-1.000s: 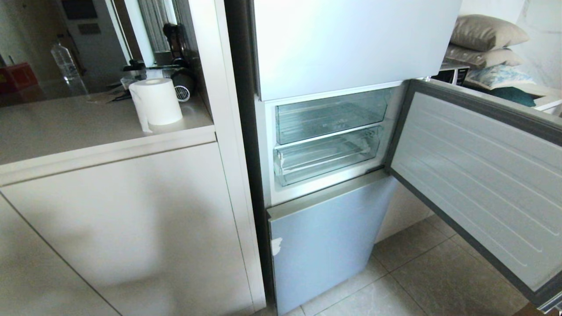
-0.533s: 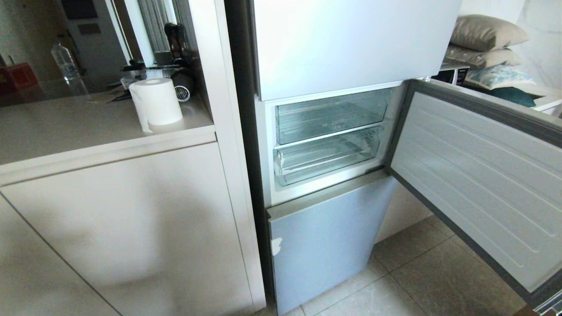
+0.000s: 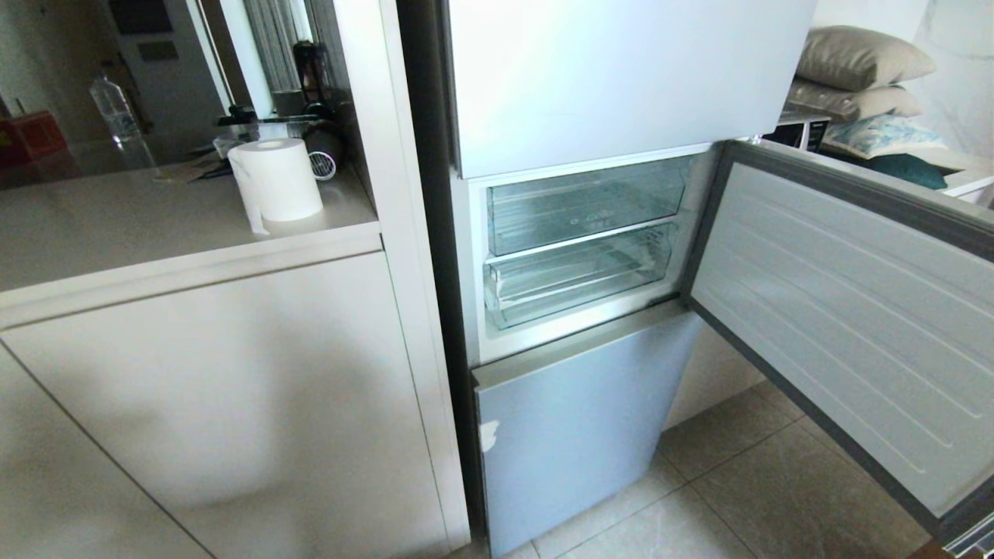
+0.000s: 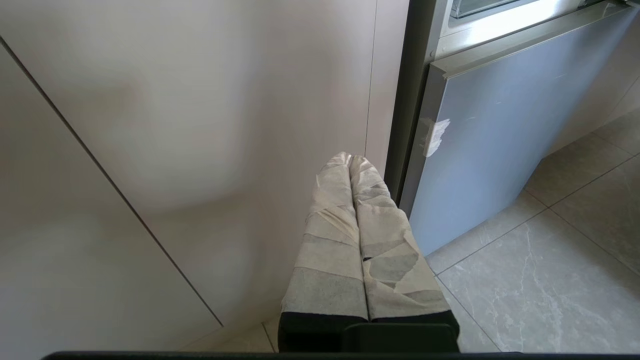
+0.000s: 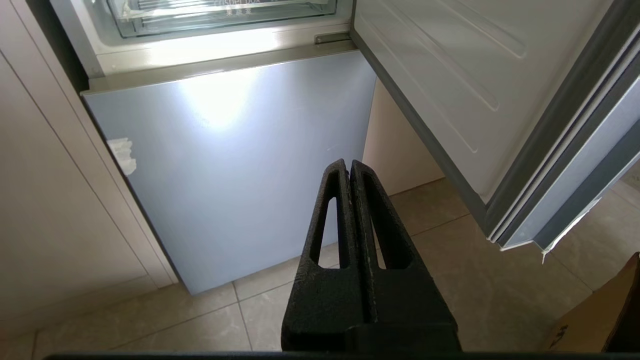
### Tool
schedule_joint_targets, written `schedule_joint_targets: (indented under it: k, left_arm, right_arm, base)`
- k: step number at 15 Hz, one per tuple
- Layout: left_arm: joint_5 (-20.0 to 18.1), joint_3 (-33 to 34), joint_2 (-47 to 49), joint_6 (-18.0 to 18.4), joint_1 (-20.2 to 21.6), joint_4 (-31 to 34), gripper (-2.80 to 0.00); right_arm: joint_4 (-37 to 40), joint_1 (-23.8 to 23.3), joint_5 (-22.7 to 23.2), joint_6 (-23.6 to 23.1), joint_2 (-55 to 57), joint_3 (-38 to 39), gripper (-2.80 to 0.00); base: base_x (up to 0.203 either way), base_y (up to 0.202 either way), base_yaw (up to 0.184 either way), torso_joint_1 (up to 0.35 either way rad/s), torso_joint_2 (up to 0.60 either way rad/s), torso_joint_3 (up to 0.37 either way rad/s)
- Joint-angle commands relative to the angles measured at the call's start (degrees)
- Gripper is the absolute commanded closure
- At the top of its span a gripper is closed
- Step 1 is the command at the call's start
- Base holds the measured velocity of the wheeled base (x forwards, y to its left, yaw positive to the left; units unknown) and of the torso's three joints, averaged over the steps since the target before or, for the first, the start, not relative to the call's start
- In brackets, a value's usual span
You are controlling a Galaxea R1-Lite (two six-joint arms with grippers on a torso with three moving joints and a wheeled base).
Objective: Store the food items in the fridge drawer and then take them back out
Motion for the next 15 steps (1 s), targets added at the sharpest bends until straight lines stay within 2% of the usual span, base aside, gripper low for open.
schedule_joint_targets:
  k: [1, 5, 6, 10, 12, 15]
  left_arm:
    - [0.0, 0.0, 0.1, 0.0, 0.0, 0.0, 0.00]
    - [0.0, 0.0, 0.1, 0.0, 0.0, 0.0, 0.00]
    - [0.0, 0.0, 0.1, 0.0, 0.0, 0.0, 0.00]
    - [0.0, 0.0, 0.1, 0.0, 0.0, 0.0, 0.00]
    - [0.0, 0.0, 0.1, 0.0, 0.0, 0.0, 0.00]
    - [0.0, 0.0, 0.1, -0.2, 0.0, 0.0, 0.00]
  right_arm:
    - [0.0, 0.0, -0.2, 0.4, 0.1, -0.1, 0.00]
    - [0.2, 0.0, -0.1, 0.1, 0.1, -0.6, 0.00]
    - [0.4, 0.0, 0.3, 0.4, 0.7, -3.0, 0.00]
    - [1.5, 0.2, 1.4, 4.6, 12.0, -10.0, 0.00]
    - [1.7, 0.2, 2.2, 4.9, 9.9, -7.9, 0.00]
    - [3.8, 0.2, 2.4, 2.6, 0.2, -3.4, 0.00]
  base:
    - [0.000, 0.000, 0.000, 0.000, 0.00, 0.000]
    - [0.000, 0.000, 0.000, 0.000, 0.00, 0.000]
    - [0.000, 0.000, 0.000, 0.000, 0.00, 0.000]
    - [0.000, 0.000, 0.000, 0.000, 0.00, 0.000]
    - [0.000, 0.000, 0.000, 0.000, 0.00, 0.000]
    - [0.000, 0.000, 0.000, 0.000, 0.00, 0.000]
